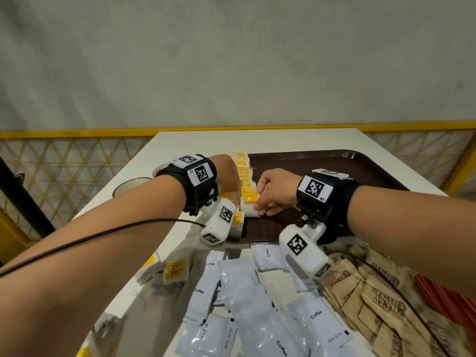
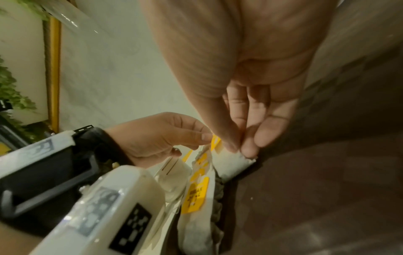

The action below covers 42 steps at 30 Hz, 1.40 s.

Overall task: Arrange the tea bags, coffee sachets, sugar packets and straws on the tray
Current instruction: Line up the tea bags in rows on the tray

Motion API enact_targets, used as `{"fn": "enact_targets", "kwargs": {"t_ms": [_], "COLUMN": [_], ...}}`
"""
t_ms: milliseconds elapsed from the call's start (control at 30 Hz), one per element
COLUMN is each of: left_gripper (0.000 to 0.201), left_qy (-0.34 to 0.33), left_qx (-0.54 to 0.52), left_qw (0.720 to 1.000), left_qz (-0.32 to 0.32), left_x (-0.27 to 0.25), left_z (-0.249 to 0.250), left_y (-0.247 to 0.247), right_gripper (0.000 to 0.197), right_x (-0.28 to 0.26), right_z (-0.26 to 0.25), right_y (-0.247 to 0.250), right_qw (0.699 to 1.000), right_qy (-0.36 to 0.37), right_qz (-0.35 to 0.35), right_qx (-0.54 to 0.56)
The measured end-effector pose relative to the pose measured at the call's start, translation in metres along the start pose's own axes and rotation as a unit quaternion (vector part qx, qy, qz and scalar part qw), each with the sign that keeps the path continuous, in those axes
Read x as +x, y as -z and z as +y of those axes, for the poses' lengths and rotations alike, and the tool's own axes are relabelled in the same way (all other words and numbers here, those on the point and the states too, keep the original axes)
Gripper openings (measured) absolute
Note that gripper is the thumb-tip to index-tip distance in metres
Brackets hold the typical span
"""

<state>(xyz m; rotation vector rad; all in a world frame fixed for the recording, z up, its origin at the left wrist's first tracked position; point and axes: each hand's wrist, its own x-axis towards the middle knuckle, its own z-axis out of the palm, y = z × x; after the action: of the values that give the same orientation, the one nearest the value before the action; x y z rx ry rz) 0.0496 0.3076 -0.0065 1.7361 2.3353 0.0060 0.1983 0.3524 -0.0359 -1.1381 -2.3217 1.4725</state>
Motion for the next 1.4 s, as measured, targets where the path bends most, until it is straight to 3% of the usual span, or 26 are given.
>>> {"fn": "enact_targets", "kwargs": {"t_ms": [267, 400, 800, 900, 1000, 1200, 1400], "left_gripper": [0.019, 0.019, 0.016, 0.020, 0.024, 0.029, 0.035], "left_qy": [0.004, 0.018, 0.053, 0.058, 0.064, 0.068, 0.033], "left_qx": [-0.151, -0.190, -0.178, -0.160, -0.145, -0.092, -0.051], "left_qw": [0.984, 0.977, 0.978, 0.981, 0.983, 0.990, 0.997], "left_qz": [0.099, 0.090, 0.099, 0.094, 0.097, 0.087, 0.046], "left_x": [-0.006, -0.012, 0.008, 0.017, 0.029, 0.048, 0.063], "left_z": [-0.018, -0.028, -0.027, -0.024, -0.021, -0.015, -0.013], "left_y": [-0.004, -0.006, -0.008, -0.005, -0.003, 0.001, 0.007], "right_gripper": [0.025, 0.012, 0.024, 0.016, 0.033, 0.046, 0.040], "right_x": [-0.001, -0.002, 0.024, 0.035, 0.044, 0.054, 0.062], "right_z": [0.003, 0.005, 0.008, 0.009, 0.006, 0.000, 0.005], "right_y": [0.006, 0.007, -0.001, 0.006, 0.007, -0.003, -0.001], "right_qw": [0.999, 0.996, 0.989, 0.988, 0.990, 0.991, 0.977], "right_qy": [-0.003, -0.003, -0.026, -0.030, -0.021, 0.016, -0.008], "right_qz": [0.023, 0.054, 0.116, 0.126, 0.117, 0.126, 0.134], "right_qx": [0.031, 0.075, 0.086, 0.082, 0.071, 0.044, 0.167]}}
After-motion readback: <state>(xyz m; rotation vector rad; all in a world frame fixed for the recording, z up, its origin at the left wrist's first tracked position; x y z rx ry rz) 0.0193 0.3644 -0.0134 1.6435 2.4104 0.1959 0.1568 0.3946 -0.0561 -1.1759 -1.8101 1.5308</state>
